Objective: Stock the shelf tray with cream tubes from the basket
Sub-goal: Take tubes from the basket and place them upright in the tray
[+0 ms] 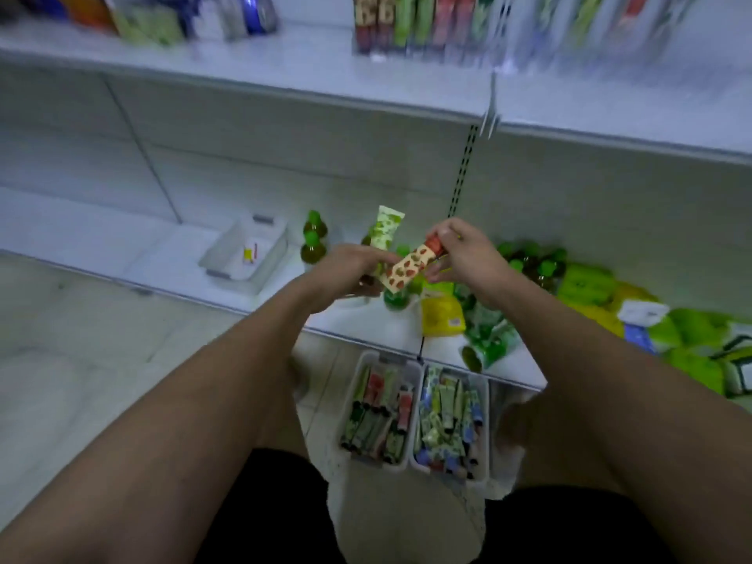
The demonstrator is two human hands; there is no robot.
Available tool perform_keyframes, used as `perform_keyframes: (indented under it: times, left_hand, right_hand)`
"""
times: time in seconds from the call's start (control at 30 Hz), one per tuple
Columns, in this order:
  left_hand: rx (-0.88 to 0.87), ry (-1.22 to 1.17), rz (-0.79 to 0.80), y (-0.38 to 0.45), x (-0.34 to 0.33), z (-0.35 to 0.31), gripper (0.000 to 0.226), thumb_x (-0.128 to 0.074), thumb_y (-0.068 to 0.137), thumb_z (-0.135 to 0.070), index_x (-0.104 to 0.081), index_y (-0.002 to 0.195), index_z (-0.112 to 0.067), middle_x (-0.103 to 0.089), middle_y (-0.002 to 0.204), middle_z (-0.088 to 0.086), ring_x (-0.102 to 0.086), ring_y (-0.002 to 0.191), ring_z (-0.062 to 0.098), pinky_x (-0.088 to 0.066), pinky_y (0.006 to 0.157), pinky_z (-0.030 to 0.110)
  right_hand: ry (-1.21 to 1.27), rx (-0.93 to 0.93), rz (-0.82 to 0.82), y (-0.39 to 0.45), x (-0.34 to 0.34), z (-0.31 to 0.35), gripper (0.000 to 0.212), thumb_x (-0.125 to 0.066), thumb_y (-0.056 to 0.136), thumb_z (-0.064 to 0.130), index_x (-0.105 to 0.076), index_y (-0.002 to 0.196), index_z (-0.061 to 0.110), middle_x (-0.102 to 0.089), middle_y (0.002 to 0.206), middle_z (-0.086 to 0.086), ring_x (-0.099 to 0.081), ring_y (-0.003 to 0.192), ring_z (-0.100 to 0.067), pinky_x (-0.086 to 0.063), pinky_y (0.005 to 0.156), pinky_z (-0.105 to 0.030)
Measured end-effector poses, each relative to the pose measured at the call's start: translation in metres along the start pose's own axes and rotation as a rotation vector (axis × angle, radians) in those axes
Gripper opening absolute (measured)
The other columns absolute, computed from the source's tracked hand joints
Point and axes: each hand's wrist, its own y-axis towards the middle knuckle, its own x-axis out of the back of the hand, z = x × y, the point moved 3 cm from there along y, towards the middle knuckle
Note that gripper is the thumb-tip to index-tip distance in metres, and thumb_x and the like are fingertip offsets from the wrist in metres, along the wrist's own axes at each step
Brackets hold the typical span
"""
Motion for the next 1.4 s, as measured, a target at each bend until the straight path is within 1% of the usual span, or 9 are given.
perform_keyframes:
  times: [0.13,0.23,0.43,0.77,0.97,1.07,1.17,1.3,1.4]
  left_hand:
    - [-0.154,-0.027,-0.128,-0.031,0.003,-0.064,0.014,-0.068,0.088,-0.027,-0.078,0.082,-0.020,-0.070,0.074,-0.001,-0.065,0.059,0.009,-0.056,0.062,0.022]
    - [-0.268,-0.023,-0.177,-0.054,0.010,-0.107,0.015,-0.073,0.085,-0.021,-0.073,0.097,-0.013,-0.066,0.075,0.000,-0.061,0.059,0.009,-0.056,0.062,0.020]
    - [-0.480,0.173,-0.284,-0.094,0.024,-0.202,0.013,-0.071,0.086,-0.009,-0.074,0.084,-0.021,-0.068,0.073,-0.007,-0.059,0.060,0.005,-0.048,0.053,0.014]
    - [-0.529,-0.093,-0.230,-0.083,0.042,-0.256,0.030,-0.069,0.088,-0.021,-0.064,0.114,-0.008,-0.070,0.096,0.002,-0.068,0.089,0.018,-0.055,0.066,0.017]
    - [-0.556,-0.094,-0.134,-0.035,0.057,-0.273,0.016,-0.062,0.090,-0.002,-0.067,0.105,-0.001,-0.072,0.098,0.016,-0.070,0.085,0.022,-0.059,0.078,0.029]
    - [-0.539,0.009,-0.095,-0.008,0.064,-0.276,0.021,-0.064,0.089,-0.002,-0.066,0.109,0.001,-0.070,0.097,0.017,-0.066,0.079,0.020,-0.059,0.076,0.027]
    - [-0.515,0.144,-0.074,0.020,0.077,-0.287,0.027,-0.062,0.090,-0.001,-0.065,0.117,-0.004,-0.069,0.101,0.014,-0.067,0.081,0.019,-0.060,0.078,0.029]
    - [-0.529,0.428,-0.121,0.054,0.109,-0.311,0.043,-0.059,0.091,0.002,-0.053,0.127,-0.020,-0.064,0.103,0.013,-0.065,0.079,0.018,-0.057,0.063,0.021]
    - [-0.511,0.428,-0.153,0.078,0.121,-0.328,0.046,-0.064,0.087,0.005,-0.044,0.124,-0.012,-0.062,0.104,0.020,-0.065,0.080,0.025,-0.060,0.067,0.027]
  right_hand:
    - [0.411,-0.025,-0.076,-0.016,0.010,0.052,0.017,-0.029,0.106,0.009,-0.046,0.104,0.004,-0.058,0.088,-0.017,-0.065,0.076,-0.026,-0.058,0.078,-0.038]
    - [0.572,0.017,-0.065,-0.032,0.018,0.089,0.014,-0.034,0.104,0.007,-0.046,0.110,0.002,-0.058,0.102,-0.023,-0.067,0.088,-0.030,-0.059,0.076,-0.033]
    - [0.115,0.200,-0.008,-0.062,0.037,0.155,0.022,-0.044,0.100,0.005,-0.065,0.093,0.006,-0.059,0.108,-0.016,-0.065,0.091,-0.025,-0.060,0.068,-0.027]
    - [0.614,0.235,-0.082,-0.044,0.049,0.211,0.019,-0.043,0.100,-0.003,-0.060,0.108,-0.007,-0.049,0.129,-0.017,-0.060,0.104,-0.023,-0.059,0.076,-0.024]
    - [0.172,0.250,0.038,0.002,0.039,0.222,0.028,-0.052,0.097,0.009,-0.057,0.125,0.013,-0.063,0.111,-0.012,-0.067,0.099,-0.026,-0.060,0.079,-0.038]
    - [-0.146,0.363,-0.022,0.030,0.040,0.230,0.012,-0.057,0.097,0.030,-0.064,0.103,0.021,-0.067,0.098,-0.002,-0.066,0.091,-0.020,-0.055,0.080,-0.036]
    - [-0.240,0.465,-0.077,0.066,0.044,0.237,0.015,-0.059,0.096,0.024,-0.064,0.086,0.014,-0.064,0.086,-0.002,-0.057,0.079,-0.013,-0.048,0.068,-0.021]
    - [-0.254,0.437,-0.135,0.112,0.065,0.241,0.017,-0.056,0.097,0.015,-0.054,0.114,0.015,-0.065,0.103,-0.014,-0.063,0.085,-0.020,-0.052,0.064,-0.028]
    - [-0.238,0.385,-0.171,0.135,0.085,0.244,0.027,-0.057,0.096,0.010,-0.045,0.118,0.019,-0.061,0.108,-0.017,-0.065,0.087,-0.029,-0.056,0.065,-0.034]
